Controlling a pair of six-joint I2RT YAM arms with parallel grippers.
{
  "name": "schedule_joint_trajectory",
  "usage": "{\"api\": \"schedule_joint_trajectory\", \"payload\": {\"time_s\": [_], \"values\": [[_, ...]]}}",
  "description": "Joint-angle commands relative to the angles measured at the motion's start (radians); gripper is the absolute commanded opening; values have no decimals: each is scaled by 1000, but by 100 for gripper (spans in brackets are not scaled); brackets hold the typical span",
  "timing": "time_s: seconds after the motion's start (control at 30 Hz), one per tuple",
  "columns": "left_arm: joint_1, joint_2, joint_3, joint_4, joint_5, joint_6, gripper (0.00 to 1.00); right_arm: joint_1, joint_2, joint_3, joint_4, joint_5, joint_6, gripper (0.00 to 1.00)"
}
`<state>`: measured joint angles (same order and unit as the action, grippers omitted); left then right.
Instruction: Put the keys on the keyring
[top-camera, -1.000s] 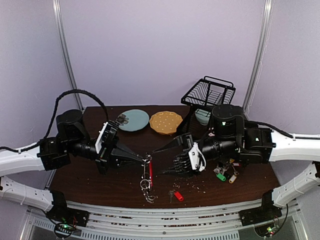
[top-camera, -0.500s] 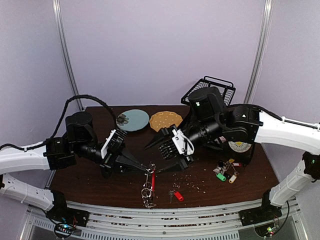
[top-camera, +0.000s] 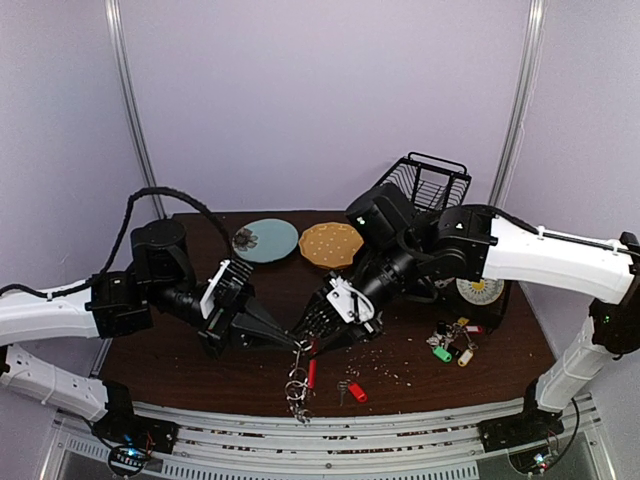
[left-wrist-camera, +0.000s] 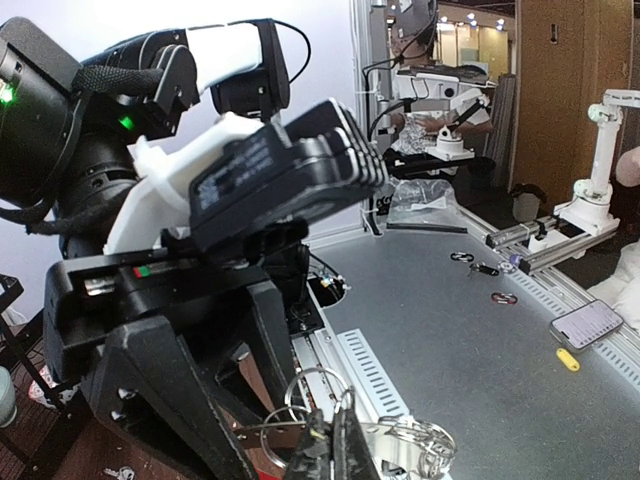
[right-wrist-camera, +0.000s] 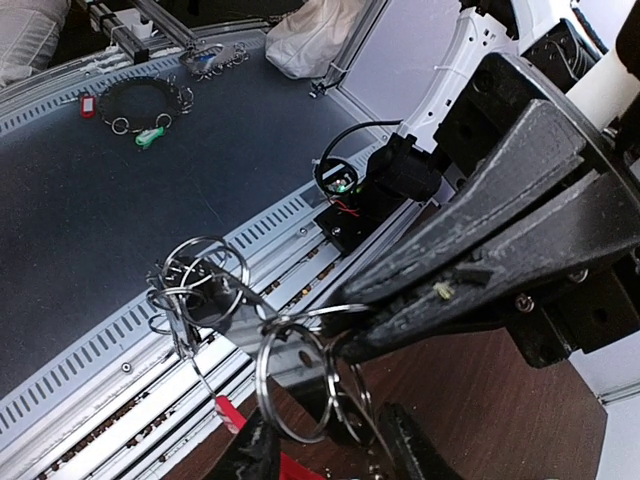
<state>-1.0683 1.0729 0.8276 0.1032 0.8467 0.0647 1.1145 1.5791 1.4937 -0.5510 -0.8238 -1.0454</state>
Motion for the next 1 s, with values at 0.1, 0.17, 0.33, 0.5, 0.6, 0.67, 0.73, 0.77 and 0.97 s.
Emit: {"api": "schedule_joint_trajectory", "payload": {"time_s": [0.1, 0.17, 0.33, 0.5, 0.6, 0.67, 0.73, 0.77, 0.97], "values": [[-5, 2, 25, 16, 13, 31, 0, -3, 1, 23, -30, -57, 3, 21], [-5, 1, 24, 12, 10, 34, 0, -1, -1, 24, -34, -57, 11, 11], [-5, -2, 17, 3, -5, 42, 0, -2, -30, -1, -1, -51, 46, 0], [-5, 4, 22, -32, -53, 53, 0, -1, -104, -104, 167, -15, 180, 0], [-5, 3, 22, -45, -77, 61, 0, 6, -151, -171, 261, 16, 240, 0], [-5, -5, 20, -33, -56, 58, 0, 12, -176, -207, 287, 26, 252, 0], [-5, -20, 4, 4, -19, 44, 0, 18, -200, -253, 310, 33, 270, 5], [-5, -24, -1, 13, -6, 41, 0, 22, -211, -270, 318, 35, 276, 7], [-5, -1, -7, 35, 58, 34, 0, 36, -240, -312, 370, 48, 325, 21]]}}
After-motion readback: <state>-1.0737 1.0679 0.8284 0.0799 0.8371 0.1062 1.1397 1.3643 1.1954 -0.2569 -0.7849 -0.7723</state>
